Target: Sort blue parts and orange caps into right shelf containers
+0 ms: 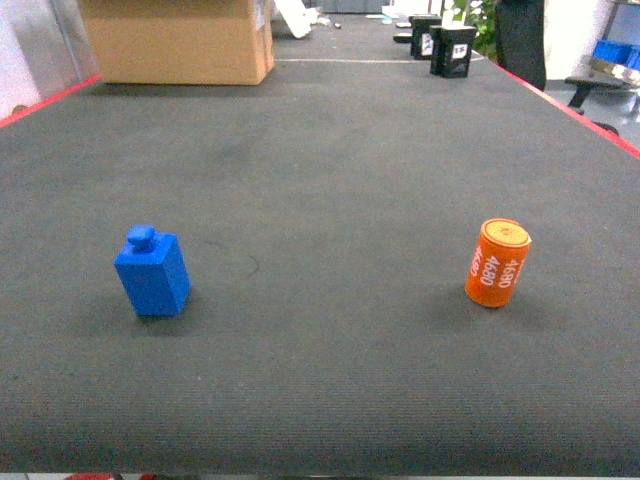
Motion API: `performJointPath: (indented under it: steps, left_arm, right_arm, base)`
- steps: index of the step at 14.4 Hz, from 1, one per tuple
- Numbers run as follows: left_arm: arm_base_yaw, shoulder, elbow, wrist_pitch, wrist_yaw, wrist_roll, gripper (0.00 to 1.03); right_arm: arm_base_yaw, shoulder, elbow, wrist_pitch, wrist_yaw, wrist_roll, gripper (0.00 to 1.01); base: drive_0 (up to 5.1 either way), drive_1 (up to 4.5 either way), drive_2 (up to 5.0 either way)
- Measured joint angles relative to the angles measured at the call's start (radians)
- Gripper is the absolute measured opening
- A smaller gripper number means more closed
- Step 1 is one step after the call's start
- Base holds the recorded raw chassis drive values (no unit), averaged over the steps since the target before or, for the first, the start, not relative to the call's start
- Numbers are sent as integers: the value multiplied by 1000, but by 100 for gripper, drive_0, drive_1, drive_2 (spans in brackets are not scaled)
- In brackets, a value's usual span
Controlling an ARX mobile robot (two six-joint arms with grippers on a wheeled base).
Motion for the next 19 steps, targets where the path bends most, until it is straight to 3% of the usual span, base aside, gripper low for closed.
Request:
performJointPath:
  steps: [1, 2, 3, 4, 6, 8, 10, 12, 19]
  left_arm:
    - [-115, 106, 39, -64, -239, -23, 98]
    - [-170, 204, 50, -13, -371, -24, 98]
    - [-158, 284, 53, 71, -461, -24, 98]
    - [-156, 385, 82, 182, -450, -19, 98]
    - [-179, 705, 188, 479, -394, 2, 98]
    - [-215, 1080, 325, 728, -325, -2, 98]
    - [-227, 1378, 460, 828, -297, -35, 98]
    - [-227, 1549, 543, 852, -284, -57, 98]
    - [-232, 1780, 686, 861, -245, -84, 98]
  right_arm:
    - [127, 113, 30, -35, 251, 24, 98]
    - [206, 209, 33, 18, 404, 30, 98]
    - [224, 282, 39, 101, 517, 37, 98]
    - [242, 417, 68, 248, 527, 44, 98]
    - [264, 781, 171, 586, 472, 44, 98]
    - [311, 1157, 341, 809, 411, 48, 98]
    - [328, 1465, 504, 826, 369, 74, 98]
    - [325, 1617, 583, 824, 354, 111, 98]
    - [291, 1796, 734, 777, 275, 200, 98]
  base:
    - [0, 0, 0]
    - [0, 0, 0]
    - [0, 0, 0]
    - [0, 0, 0]
    - [0, 0, 0]
    - [0, 0, 0]
    - [0, 0, 0]
    - [0, 0, 0]
    - [0, 0, 0]
